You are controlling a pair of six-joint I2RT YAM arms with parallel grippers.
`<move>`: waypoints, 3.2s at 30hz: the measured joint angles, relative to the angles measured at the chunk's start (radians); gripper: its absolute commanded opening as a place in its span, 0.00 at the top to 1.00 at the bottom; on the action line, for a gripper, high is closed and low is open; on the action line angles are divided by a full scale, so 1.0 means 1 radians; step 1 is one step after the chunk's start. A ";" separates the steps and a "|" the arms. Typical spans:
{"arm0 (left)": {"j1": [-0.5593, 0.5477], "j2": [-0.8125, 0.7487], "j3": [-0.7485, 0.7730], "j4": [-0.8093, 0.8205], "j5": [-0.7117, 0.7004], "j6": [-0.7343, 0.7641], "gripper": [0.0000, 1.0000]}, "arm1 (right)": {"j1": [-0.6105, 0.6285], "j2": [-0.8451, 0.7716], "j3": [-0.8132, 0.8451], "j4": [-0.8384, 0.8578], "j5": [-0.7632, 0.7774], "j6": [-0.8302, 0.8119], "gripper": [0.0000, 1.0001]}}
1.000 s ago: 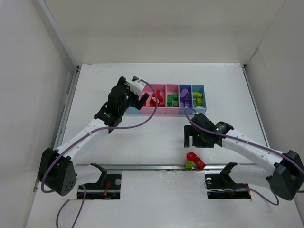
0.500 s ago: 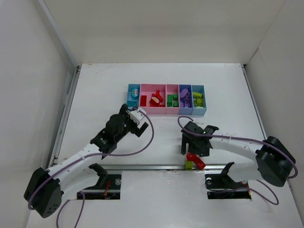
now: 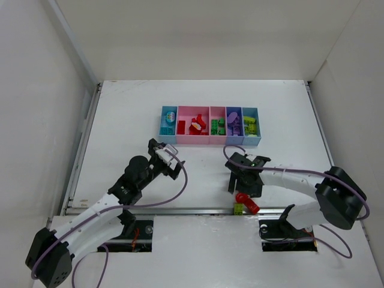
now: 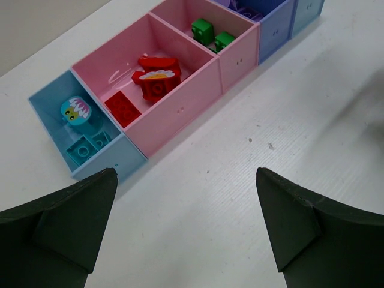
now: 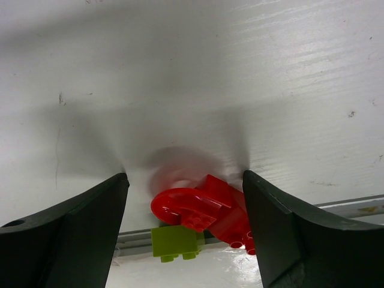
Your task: Sort the legos into containers by color
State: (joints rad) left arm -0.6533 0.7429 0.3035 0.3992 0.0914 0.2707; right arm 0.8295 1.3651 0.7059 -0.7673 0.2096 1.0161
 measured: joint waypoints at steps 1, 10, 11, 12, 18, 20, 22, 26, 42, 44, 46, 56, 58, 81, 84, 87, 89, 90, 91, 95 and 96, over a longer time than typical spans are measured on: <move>0.000 -0.009 -0.003 0.002 0.002 0.000 0.00 | 0.001 0.006 0.005 -0.005 0.003 0.008 0.18; 0.000 -0.055 -0.016 0.027 0.013 -0.003 0.00 | 0.021 0.070 0.057 -0.008 0.006 0.055 0.23; 0.000 -0.055 -0.016 0.027 0.013 -0.003 0.00 | 0.030 0.074 0.061 -0.008 0.006 0.059 0.22; 0.000 -0.055 -0.016 0.027 0.014 -0.003 0.00 | 0.039 0.076 0.063 -0.010 0.006 0.064 0.18; 0.001 -0.062 -0.017 0.029 0.026 -0.004 0.00 | 0.057 0.052 0.056 -0.019 0.000 0.096 0.18; 0.003 -0.065 -0.017 0.029 0.032 -0.004 0.00 | 0.061 0.045 0.050 -0.026 0.000 0.103 0.22; 0.005 -0.066 -0.017 0.030 0.035 -0.004 0.00 | 0.069 0.046 0.045 -0.027 -0.005 0.108 0.26; 0.007 -0.066 -0.017 0.030 0.041 -0.004 0.00 | 0.076 0.057 0.043 -0.026 -0.011 0.114 0.39; 0.044 -0.066 -0.017 0.031 0.026 -0.004 0.00 | 0.085 0.076 0.184 -0.043 0.106 0.077 0.77; 0.060 -0.066 -0.017 0.032 -0.007 -0.005 0.00 | 0.089 0.074 0.255 -0.043 0.150 0.055 0.77; 0.075 -0.063 -0.020 0.047 -0.056 -0.005 0.00 | 0.090 0.074 0.336 -0.025 0.200 0.022 0.76; 0.120 -0.049 -0.047 0.092 -0.193 -0.023 0.00 | 0.040 0.495 0.983 0.077 0.383 -0.253 0.71; 0.127 -0.048 -0.047 0.092 -0.197 -0.023 0.00 | 0.004 0.600 1.081 0.081 0.372 -0.298 0.64; 0.166 -0.035 -0.047 0.098 -0.166 -0.026 0.00 | -0.123 0.131 0.558 -0.127 0.169 -0.070 0.00; 0.167 -0.049 -0.047 0.098 -0.155 -0.026 0.00 | -0.113 0.081 0.384 -0.214 0.126 0.068 0.00; 0.167 -0.071 -0.047 0.098 -0.144 -0.026 0.00 | -0.084 0.075 0.261 -0.258 0.077 0.167 0.00; 0.167 -0.083 -0.049 0.098 -0.138 -0.026 0.00 | -0.072 0.037 0.204 -0.270 0.051 0.232 0.00; 0.167 -0.087 -0.049 0.098 -0.135 -0.026 0.00 | -0.067 -0.005 0.167 -0.266 0.039 0.274 0.00; 0.167 -0.091 -0.049 0.098 -0.132 -0.026 0.00 | -0.063 -0.056 0.134 -0.274 0.026 0.316 0.00; 0.167 -0.106 -0.050 0.098 -0.121 -0.026 0.00 | -0.063 -0.267 0.013 -0.301 -0.010 0.505 0.00; 0.167 -0.111 -0.050 0.098 -0.118 -0.026 0.00 | -0.063 -0.307 -0.006 -0.309 -0.020 0.547 0.00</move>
State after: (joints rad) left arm -0.4866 0.6323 0.2535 0.4973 -0.0265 0.2451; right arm 0.7666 1.0576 0.6998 -1.0760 0.1898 1.5635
